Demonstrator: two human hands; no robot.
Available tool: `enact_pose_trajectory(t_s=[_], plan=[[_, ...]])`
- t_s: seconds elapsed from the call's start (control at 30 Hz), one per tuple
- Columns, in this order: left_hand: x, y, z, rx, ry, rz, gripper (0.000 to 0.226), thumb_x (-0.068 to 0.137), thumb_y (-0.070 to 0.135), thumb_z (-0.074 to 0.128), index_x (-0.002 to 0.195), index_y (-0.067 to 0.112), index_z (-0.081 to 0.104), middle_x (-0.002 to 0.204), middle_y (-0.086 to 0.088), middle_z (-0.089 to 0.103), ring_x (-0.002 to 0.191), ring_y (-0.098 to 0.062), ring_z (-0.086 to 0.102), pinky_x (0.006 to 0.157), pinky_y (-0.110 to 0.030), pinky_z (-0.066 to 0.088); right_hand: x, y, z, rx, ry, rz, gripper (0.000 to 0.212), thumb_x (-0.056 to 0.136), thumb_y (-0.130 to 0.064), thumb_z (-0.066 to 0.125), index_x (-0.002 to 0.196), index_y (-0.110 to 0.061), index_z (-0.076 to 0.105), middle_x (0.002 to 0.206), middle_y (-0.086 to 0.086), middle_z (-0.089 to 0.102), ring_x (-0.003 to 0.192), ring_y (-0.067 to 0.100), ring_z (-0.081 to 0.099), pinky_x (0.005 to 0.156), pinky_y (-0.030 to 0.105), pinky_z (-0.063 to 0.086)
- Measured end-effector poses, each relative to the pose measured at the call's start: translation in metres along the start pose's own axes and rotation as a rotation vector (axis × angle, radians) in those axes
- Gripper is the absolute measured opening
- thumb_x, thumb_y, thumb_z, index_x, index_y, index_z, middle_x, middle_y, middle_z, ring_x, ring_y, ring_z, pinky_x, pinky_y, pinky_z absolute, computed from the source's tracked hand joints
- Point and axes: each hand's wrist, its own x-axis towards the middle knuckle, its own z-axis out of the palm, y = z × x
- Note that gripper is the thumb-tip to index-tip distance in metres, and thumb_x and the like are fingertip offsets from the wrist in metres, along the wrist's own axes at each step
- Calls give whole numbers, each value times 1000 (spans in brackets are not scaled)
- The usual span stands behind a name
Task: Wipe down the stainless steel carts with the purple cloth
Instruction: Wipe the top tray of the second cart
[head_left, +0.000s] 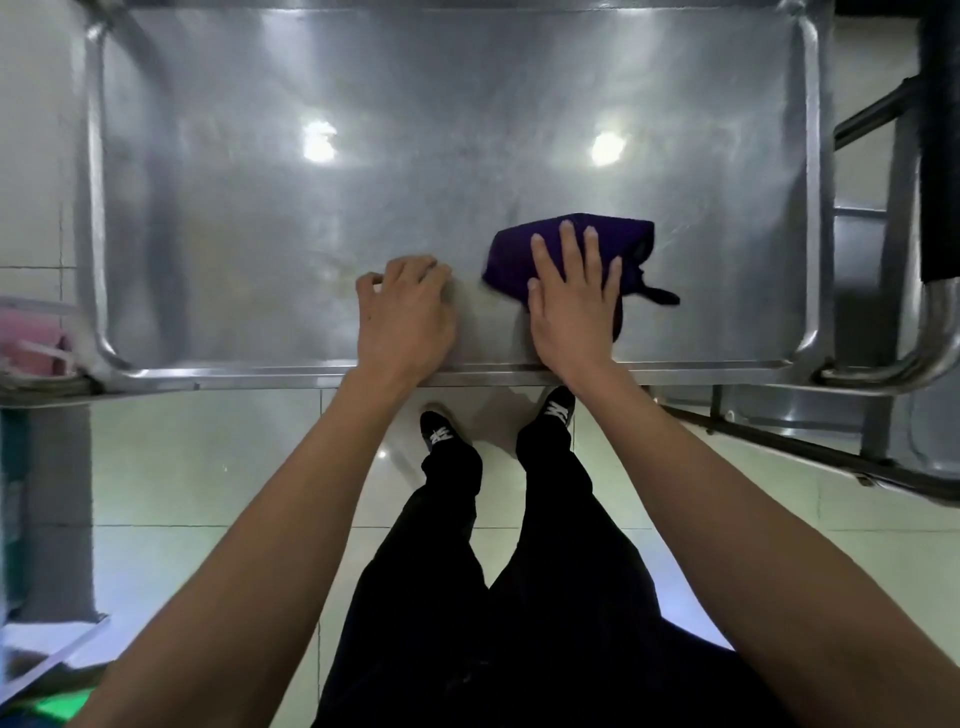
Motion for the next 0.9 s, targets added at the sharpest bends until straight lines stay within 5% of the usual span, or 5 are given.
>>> enact_pose_trajectory(t_s=[0.3, 0.9], plan=[[-15, -49, -2, -18, 48, -24, 47, 87, 16, 52, 134, 20, 58, 140, 1, 56, 133, -20, 47, 106, -46, 29, 0, -78, 16, -25, -30, -92, 52, 107, -33, 32, 158, -28, 22, 167, 6, 10, 154, 28, 1, 123, 57, 4], [-9, 45, 17, -40, 44, 62, 39, 90, 15, 49, 127, 14, 63, 138, -2, 59, 132, -22, 47, 107, -48, 29, -71, 23, 0, -27, -113, -172, 54, 106, -32, 37, 158, -26, 24, 168, 3, 8, 155, 25, -1, 123, 54, 6]])
